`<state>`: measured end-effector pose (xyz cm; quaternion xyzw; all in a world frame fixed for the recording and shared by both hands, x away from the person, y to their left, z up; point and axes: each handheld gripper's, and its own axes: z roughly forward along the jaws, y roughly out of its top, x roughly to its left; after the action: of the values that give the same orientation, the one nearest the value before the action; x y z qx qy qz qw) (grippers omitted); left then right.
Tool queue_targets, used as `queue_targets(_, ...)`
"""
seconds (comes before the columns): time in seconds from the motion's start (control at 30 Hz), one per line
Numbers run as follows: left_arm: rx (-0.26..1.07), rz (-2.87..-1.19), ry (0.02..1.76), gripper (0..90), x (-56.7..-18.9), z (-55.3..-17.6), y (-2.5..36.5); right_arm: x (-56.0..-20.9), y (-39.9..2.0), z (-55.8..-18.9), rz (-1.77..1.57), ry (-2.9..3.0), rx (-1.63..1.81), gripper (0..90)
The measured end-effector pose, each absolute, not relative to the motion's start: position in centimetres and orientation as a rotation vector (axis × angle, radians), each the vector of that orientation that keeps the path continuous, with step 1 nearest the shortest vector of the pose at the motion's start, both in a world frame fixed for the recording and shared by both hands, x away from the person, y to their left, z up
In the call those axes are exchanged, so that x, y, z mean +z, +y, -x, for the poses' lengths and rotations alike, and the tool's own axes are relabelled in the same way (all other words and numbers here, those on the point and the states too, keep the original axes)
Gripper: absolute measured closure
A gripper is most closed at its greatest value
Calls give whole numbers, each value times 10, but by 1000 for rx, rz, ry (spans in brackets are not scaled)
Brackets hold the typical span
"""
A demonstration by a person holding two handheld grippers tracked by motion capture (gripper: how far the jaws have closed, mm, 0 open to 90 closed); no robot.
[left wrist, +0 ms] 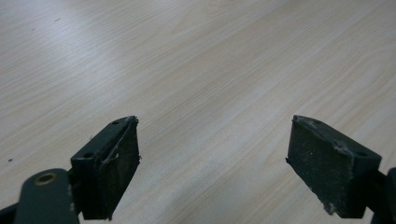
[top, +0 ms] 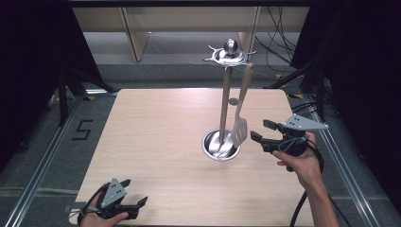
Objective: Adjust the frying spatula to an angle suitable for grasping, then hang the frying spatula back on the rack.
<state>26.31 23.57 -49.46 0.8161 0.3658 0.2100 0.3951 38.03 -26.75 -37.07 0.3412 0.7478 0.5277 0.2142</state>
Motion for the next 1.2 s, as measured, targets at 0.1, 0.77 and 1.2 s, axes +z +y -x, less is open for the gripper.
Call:
queue_targets(0.1,559,-2086,898,161,-494,-263,236,-381,-268,-379,-994,2086,1461,319)
queue_targets(0.77,568,-2072,897,161,-494,-262,234,-417,-261,-367,-1025,2207,1391,309)
queue_targets(1.2,553,-2049,903,162,-494,-262,234,-427,-261,-364,-1055,2232,1371,299)
